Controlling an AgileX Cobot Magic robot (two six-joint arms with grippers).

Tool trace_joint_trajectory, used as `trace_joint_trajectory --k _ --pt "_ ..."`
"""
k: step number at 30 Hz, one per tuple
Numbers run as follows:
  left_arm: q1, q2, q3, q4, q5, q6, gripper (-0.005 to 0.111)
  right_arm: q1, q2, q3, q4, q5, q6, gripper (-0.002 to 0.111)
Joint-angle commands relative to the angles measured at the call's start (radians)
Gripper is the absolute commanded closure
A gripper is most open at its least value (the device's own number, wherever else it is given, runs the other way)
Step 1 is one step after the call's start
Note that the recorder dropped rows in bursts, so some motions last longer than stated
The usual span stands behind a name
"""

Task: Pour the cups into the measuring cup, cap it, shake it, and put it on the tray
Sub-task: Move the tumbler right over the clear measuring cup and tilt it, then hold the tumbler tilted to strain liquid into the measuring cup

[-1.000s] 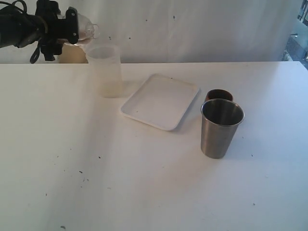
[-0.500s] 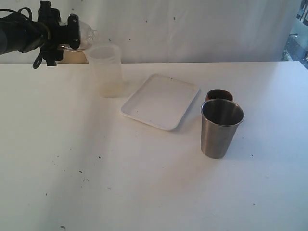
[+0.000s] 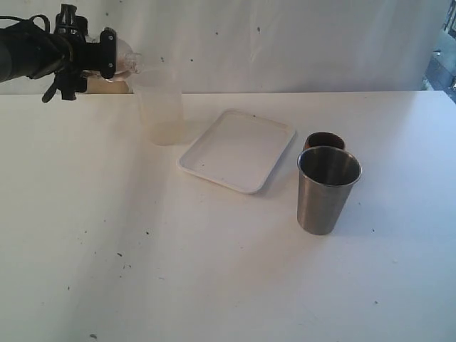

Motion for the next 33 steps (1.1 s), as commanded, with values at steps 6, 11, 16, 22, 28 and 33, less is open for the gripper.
trace_joint_trajectory --k 6,11,16,22,28,33 --pt "-0.002 -0.051 -0.017 0.035 -0.073 -0.119 0.107 0.001 -0.006 0.002 -0.005 -0.01 0.001 0.108" --pt "-0.002 -0.069 -0.017 0.048 -0.071 -0.156 0.107 0.001 -0.006 0.002 -0.005 -0.01 0.001 0.108" --pt "-0.008 -0.085 -0.035 0.048 -0.059 -0.157 0.107 0.001 -0.006 0.002 -0.005 -0.01 0.001 0.108" --pt "-0.031 -0.085 -0.094 0.068 -0.071 -0.231 0.107 0.001 -0.006 0.002 -0.005 -0.01 0.001 0.108" --pt "-0.033 -0.083 -0.085 0.119 -0.072 -0.044 0.107 0.001 -0.006 0.002 -0.005 -0.01 0.001 0.108" --pt "-0.033 -0.08 -0.085 0.119 -0.065 0.013 0.107 0.001 -0.006 0.002 -0.005 -0.01 0.001 0.108"
